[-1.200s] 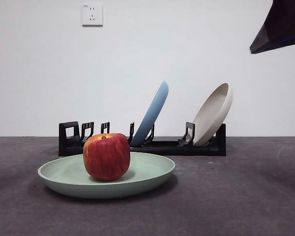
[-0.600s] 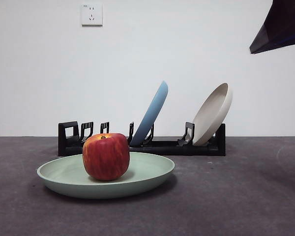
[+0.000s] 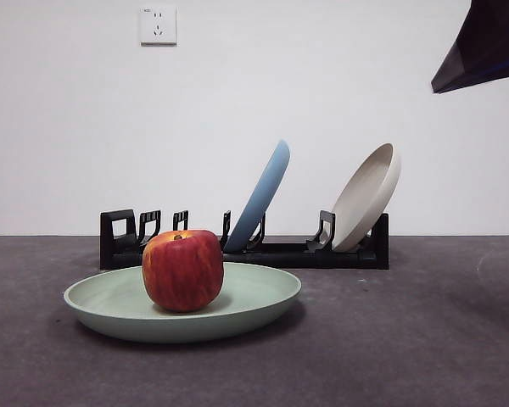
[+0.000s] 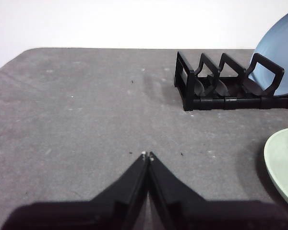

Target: Take the green plate from the plate rack,put the plate on the table,take the apple from the table,put the apple in the plate

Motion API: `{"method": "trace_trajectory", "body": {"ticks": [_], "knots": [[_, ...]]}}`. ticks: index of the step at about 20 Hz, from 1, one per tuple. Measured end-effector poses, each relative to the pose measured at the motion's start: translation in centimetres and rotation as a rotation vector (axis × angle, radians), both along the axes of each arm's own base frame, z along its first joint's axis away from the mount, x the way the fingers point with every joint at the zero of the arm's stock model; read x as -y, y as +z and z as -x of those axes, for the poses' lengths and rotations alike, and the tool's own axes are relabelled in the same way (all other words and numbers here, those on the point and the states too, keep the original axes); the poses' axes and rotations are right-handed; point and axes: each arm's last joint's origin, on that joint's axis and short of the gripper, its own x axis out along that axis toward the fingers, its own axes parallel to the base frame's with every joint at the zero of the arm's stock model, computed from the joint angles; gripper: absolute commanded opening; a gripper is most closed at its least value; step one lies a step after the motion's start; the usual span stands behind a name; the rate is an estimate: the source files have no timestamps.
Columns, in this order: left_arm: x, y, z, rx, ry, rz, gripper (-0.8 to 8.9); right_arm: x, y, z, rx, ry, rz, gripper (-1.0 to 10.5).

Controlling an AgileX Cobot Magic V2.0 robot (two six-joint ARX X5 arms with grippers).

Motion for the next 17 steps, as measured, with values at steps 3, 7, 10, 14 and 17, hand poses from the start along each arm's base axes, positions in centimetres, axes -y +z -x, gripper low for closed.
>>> {"method": "trace_trajectory", "body": {"ticks": [3,7,10,14,17], "knots": [[0.00,0.00,0.00,0.000,0.000,0.002,-0.03,0.02,-0.10,0.03,-0.009,0.000,0.007,-0.2],[0.00,0.00,0.00,0.000,0.000,0.004,-0.03,0.03,-0.11,0.02,-0.009,-0.001,0.007,-0.2],[0.00,0.00,-0.01,0.000,0.000,0.004,-0.03,0.03,-0.11,0.02,-0.009,-0.001,0.007,-0.2],[0.00,0.00,-0.01,-0.001,0.000,0.004,-0.03,0.03,-0.11,0.02,-0.009,-0.001,0.007,-0.2],[0.00,0.00,-0.01,-0.001,0.000,0.004,-0.03,0.03,-0.11,0.02,-0.009,-0.001,0.007,-0.2]]}}
